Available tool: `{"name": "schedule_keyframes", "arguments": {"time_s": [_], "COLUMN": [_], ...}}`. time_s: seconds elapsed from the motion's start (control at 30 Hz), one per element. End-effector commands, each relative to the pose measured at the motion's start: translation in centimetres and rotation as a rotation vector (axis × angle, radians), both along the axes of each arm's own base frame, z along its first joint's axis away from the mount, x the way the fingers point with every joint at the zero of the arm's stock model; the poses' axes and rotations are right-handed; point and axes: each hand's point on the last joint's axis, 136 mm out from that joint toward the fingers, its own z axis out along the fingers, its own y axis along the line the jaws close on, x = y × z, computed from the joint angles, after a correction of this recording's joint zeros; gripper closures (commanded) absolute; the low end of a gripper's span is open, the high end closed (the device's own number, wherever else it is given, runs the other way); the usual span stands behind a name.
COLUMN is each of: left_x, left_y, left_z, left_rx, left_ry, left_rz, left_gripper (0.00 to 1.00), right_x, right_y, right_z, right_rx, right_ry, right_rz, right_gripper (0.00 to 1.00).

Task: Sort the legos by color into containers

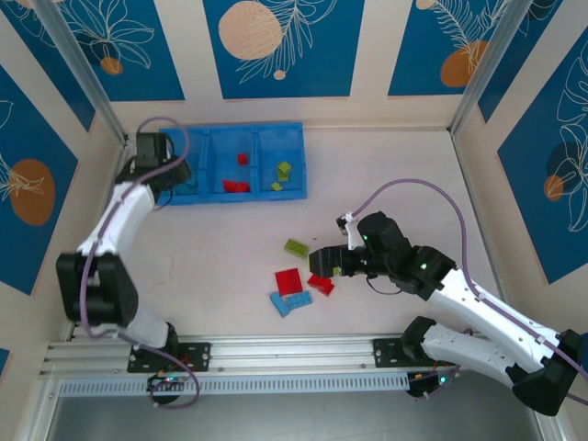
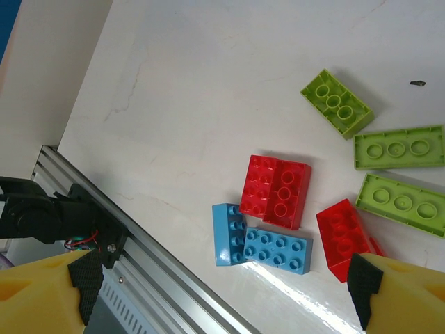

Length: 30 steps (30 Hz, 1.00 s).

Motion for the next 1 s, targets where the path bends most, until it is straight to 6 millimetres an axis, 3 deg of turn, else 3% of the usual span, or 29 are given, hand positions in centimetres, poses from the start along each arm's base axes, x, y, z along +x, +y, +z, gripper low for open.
{"name": "schedule_keyframes", "arguments": {"time_s": [0.0,0.13,0.27,0.4,0.53,0.63,0.73,0.87,0.97], "left_x": [3.4,6.4,8.2,8.5,7.5,5.4,1.8,-5.8,-12.2], "left_y": [0.6,1.4,1.5,1.7,1.0,-0.4,-3.3,-9.8,-14.0], "left_z": [-1.5,-3.9,-5.2,-4.8,-2.6,0.7,3.9,8.8,10.7], "left_rx": [-0.076,-0.096,-0.097,-0.089,-0.115,-0.173,-0.237,-0.21,-0.113], "left_ry": [0.074,0.145,0.185,0.177,0.13,0.048,-0.049,-0.168,-0.209], "left_rz": [-0.027,-0.032,-0.044,-0.04,-0.059,-0.086,-0.148,-0.349,-0.523], "left_gripper": [0.77,0.76,0.63,0.53,0.54,0.58,0.62,0.64,0.63], "right_x": [0.3,0.0,-0.1,-0.3,-0.3,0.1,1.1,2.8,3.8], "right_y": [0.0,-0.2,-0.5,-0.6,-0.8,-0.9,-1.5,-2.2,-2.2], "right_z": [0.6,0.7,0.9,1.1,1.0,0.8,-0.1,-2.4,-4.5], "right_rx": [0.018,0.012,0.019,0.032,0.03,0.025,-0.018,-0.153,-0.242], "right_ry": [0.0,0.011,0.016,0.017,0.017,0.013,0.018,0.038,0.089], "right_rz": [-0.023,-0.029,-0.041,-0.049,-0.06,-0.083,-0.142,-0.206,-0.244], "right_gripper": [0.07,0.07,0.07,0.07,0.07,0.07,0.07,0.07,0.07]}}
